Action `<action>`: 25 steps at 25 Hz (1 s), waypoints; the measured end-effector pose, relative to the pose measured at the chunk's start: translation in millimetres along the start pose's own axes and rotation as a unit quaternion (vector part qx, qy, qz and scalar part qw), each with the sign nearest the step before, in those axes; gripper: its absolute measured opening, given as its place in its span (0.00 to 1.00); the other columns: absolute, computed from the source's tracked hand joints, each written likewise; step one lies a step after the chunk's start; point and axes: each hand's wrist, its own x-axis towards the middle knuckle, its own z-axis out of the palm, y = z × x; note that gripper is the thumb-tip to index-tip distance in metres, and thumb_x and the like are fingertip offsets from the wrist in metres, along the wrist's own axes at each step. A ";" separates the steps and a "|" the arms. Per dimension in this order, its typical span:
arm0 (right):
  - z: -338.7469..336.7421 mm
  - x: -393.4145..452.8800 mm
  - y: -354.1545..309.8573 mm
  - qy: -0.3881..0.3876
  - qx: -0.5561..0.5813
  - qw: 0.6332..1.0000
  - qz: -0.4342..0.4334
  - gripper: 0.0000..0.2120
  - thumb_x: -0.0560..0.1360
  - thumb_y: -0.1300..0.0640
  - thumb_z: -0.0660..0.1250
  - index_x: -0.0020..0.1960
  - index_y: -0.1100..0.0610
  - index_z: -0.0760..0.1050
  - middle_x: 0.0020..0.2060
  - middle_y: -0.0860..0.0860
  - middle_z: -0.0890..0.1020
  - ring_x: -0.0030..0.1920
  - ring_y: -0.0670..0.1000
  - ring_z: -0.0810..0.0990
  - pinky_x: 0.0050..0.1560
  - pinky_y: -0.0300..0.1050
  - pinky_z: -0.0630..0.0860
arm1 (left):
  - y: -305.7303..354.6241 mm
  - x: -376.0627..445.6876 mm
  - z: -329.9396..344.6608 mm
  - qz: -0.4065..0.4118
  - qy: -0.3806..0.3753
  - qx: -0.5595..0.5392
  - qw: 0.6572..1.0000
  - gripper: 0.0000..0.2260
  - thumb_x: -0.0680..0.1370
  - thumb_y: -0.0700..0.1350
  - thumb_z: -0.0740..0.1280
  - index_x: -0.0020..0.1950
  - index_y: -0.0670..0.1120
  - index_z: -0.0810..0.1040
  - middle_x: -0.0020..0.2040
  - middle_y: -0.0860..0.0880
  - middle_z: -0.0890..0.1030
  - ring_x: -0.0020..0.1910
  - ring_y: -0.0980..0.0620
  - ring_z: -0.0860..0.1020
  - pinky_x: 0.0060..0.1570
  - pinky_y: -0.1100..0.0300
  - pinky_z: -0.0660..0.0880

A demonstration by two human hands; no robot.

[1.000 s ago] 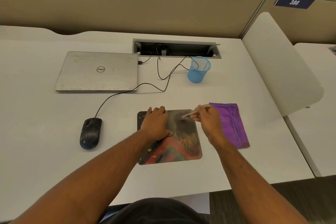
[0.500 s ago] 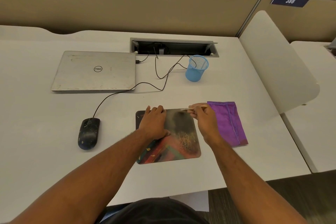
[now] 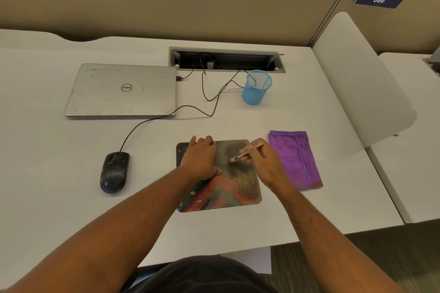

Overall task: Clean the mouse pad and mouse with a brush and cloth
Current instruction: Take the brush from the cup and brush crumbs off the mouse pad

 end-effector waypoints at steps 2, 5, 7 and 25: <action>9.2 -7.2 -1.1 -0.036 0.007 0.999 0.001 0.08 0.84 0.53 0.61 0.51 0.52 0.79 0.46 0.45 0.87 0.48 0.45 0.86 0.52 0.42 0.82 | 0.7 0.5 -0.8 0.001 -0.002 0.001 1.000 0.40 0.70 0.66 0.72 0.74 0.45 0.67 0.68 0.47 0.70 0.67 0.47 0.69 0.76 0.43 0.54; 14.6 -20.7 7.5 -0.096 -0.051 0.994 0.025 0.09 0.83 0.52 0.61 0.51 0.53 0.79 0.47 0.50 0.86 0.50 0.51 0.85 0.58 0.55 0.81 | 0.7 1.0 -2.7 0.004 -0.001 0.006 1.000 0.38 0.70 0.65 0.72 0.72 0.45 0.69 0.66 0.47 0.71 0.65 0.47 0.70 0.75 0.44 0.55; 2.5 -27.1 13.4 -0.097 -0.097 0.990 0.043 0.10 0.82 0.50 0.60 0.49 0.51 0.78 0.45 0.51 0.85 0.48 0.53 0.84 0.58 0.59 0.81 | 1.1 0.7 -2.9 0.004 -0.002 0.007 1.000 0.38 0.69 0.66 0.71 0.72 0.45 0.70 0.66 0.47 0.72 0.65 0.47 0.70 0.75 0.44 0.56; -7.2 -20.7 9.5 0.028 0.031 0.999 0.023 0.09 0.83 0.52 0.62 0.51 0.52 0.80 0.47 0.46 0.86 0.50 0.48 0.86 0.57 0.54 0.83 | 3.1 1.2 -5.8 -0.003 -0.016 0.008 1.000 0.34 0.72 0.61 0.72 0.72 0.44 0.70 0.66 0.47 0.70 0.65 0.46 0.68 0.75 0.44 0.55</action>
